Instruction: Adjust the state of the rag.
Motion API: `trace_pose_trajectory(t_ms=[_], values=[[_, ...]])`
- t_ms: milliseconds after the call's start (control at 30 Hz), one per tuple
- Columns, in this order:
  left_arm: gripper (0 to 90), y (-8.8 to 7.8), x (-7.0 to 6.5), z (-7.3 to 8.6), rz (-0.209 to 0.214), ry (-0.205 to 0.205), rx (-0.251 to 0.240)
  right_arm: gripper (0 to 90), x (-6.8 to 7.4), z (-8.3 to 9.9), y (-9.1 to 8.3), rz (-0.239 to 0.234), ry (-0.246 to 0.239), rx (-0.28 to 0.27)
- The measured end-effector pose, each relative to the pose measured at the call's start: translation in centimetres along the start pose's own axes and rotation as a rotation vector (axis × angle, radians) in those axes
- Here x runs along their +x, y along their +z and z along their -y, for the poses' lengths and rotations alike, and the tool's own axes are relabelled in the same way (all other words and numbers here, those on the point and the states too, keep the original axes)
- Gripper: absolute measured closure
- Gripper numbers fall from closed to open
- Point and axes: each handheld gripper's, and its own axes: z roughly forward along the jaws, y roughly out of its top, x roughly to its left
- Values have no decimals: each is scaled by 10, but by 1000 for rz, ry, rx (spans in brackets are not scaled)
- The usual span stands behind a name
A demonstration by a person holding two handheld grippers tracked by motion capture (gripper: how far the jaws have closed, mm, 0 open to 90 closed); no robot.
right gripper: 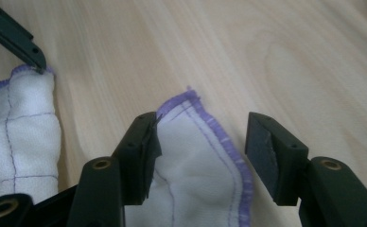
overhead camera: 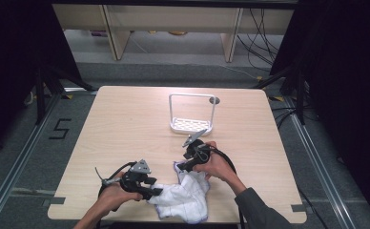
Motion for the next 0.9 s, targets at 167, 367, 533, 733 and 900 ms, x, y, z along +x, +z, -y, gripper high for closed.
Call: trace_pose_trajectory(t_ms=[167, 367, 533, 733, 900], values=[[518, 0, 3, 2, 5, -14, 4, 482, 4, 3, 5, 4, -23, 31], [633, 1, 2, 4, 20, 18, 28, 642, 6, 7, 4, 12, -48, 23], [824, 2, 1, 7, 21, 42, 25, 846, 5, 10, 1, -19, -45, 43], [857, -10, -1, 2, -32, 80, -15, 877, 2, 10, -20, 6, -20, -52], [857, -39, 3, -9, -112, 115, -86, 879, -6, 11, -70, 114, -30, -189]])
